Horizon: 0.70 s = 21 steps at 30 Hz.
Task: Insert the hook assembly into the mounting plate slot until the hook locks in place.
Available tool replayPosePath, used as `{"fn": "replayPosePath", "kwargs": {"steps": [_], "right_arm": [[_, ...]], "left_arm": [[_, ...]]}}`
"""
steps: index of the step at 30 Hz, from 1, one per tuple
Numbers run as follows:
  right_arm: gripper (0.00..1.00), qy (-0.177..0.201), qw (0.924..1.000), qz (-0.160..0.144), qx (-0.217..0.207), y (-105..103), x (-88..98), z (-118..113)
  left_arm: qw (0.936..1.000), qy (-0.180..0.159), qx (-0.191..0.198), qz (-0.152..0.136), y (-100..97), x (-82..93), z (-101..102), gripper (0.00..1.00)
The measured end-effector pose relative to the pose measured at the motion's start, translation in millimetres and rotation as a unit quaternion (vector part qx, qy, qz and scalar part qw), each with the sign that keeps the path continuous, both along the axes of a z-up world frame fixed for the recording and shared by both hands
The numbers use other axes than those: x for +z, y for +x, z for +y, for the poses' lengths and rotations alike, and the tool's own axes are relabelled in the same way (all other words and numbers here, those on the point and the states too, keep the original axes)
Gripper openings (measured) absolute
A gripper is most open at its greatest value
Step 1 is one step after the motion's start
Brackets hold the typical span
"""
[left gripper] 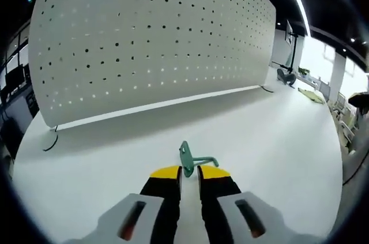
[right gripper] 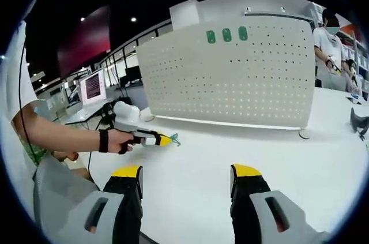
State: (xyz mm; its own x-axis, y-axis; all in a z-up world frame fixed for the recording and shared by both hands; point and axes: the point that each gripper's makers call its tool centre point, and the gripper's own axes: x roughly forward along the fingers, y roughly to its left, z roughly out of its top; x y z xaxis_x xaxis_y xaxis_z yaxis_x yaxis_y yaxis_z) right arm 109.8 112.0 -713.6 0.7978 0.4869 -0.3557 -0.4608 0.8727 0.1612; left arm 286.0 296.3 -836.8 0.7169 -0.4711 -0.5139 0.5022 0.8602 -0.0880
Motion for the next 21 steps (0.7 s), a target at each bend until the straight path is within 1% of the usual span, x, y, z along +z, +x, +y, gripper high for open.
{"fn": "replayPosePath", "kwargs": {"steps": [1, 5, 8, 11, 13, 15, 18, 21], "right_arm": [[0.62, 0.001, 1.0000, 0.002, -0.002, 0.3, -0.4, -0.9], [0.62, 0.005, 0.9999, 0.005, -0.008, -0.4, -1.9, -3.3], [0.62, 0.006, 0.9999, 0.004, -0.009, -1.4, -1.8, -2.7], [0.62, 0.008, 0.9999, 0.004, -0.010, -1.0, -2.5, -2.5], [0.62, 0.007, 0.9999, 0.004, -0.008, -1.0, -3.0, -1.1], [0.62, 0.008, 0.9999, 0.004, -0.007, -0.7, -3.1, -0.4], [0.62, 0.010, 0.9999, 0.002, -0.006, -0.6, -2.4, 0.4], [0.62, 0.011, 0.9999, 0.001, -0.006, -0.6, -2.2, 0.2]], "left_arm": [[1.0000, -0.003, 0.002, 0.003, -0.4, -0.4, -0.2, 0.09], [0.9999, -0.010, 0.013, -0.003, 1.6, 0.9, 3.3, 0.08], [0.9999, 0.004, 0.009, -0.009, 1.2, 1.7, 5.7, 0.05], [0.9999, 0.002, 0.009, -0.010, 1.1, 2.6, 6.8, 0.04], [0.9999, 0.008, 0.010, -0.011, 1.1, 2.3, 8.7, 0.04], [0.9999, 0.001, 0.006, -0.011, 0.0, 4.3, 7.5, 0.03], [0.9998, 0.009, 0.002, -0.018, -0.8, 7.0, 7.8, 0.03], [0.9998, 0.008, 0.003, -0.016, -2.3, 8.1, 8.4, 0.03]]}}
